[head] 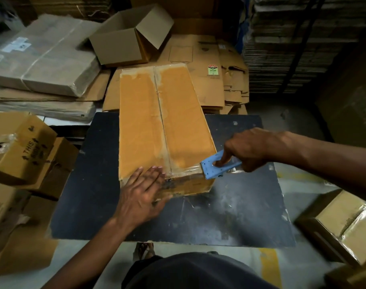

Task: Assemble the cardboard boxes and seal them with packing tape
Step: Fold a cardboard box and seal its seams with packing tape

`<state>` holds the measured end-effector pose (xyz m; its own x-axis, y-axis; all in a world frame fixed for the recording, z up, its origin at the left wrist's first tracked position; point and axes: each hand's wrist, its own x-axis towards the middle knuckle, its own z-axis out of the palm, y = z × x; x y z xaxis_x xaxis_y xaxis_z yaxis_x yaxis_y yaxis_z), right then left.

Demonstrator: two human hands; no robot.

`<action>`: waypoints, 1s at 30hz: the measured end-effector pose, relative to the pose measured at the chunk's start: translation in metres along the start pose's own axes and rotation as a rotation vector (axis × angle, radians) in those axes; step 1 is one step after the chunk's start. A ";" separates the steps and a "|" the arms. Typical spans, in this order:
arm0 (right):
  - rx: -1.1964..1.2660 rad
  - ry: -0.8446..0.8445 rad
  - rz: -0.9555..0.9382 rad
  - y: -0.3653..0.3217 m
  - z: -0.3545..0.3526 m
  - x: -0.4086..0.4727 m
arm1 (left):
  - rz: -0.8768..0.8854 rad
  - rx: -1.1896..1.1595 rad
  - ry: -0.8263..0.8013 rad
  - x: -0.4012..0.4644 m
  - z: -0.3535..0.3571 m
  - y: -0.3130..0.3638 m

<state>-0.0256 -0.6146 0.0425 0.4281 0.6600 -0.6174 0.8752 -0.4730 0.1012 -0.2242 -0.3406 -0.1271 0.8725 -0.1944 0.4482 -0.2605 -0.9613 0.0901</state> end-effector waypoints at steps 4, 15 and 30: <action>-0.002 0.032 -0.026 0.004 0.005 -0.001 | 0.059 0.029 0.037 0.039 0.017 0.053; 0.060 0.078 -0.037 0.026 0.022 -0.006 | 0.121 0.103 0.189 0.055 0.066 0.065; 0.219 -0.026 0.076 0.083 0.060 -0.057 | 0.076 0.028 0.160 0.057 0.064 0.065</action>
<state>0.0087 -0.7268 0.0392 0.4823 0.6037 -0.6347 0.7698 -0.6380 -0.0219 -0.1651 -0.4265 -0.1523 0.7735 -0.2351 0.5886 -0.3092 -0.9506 0.0268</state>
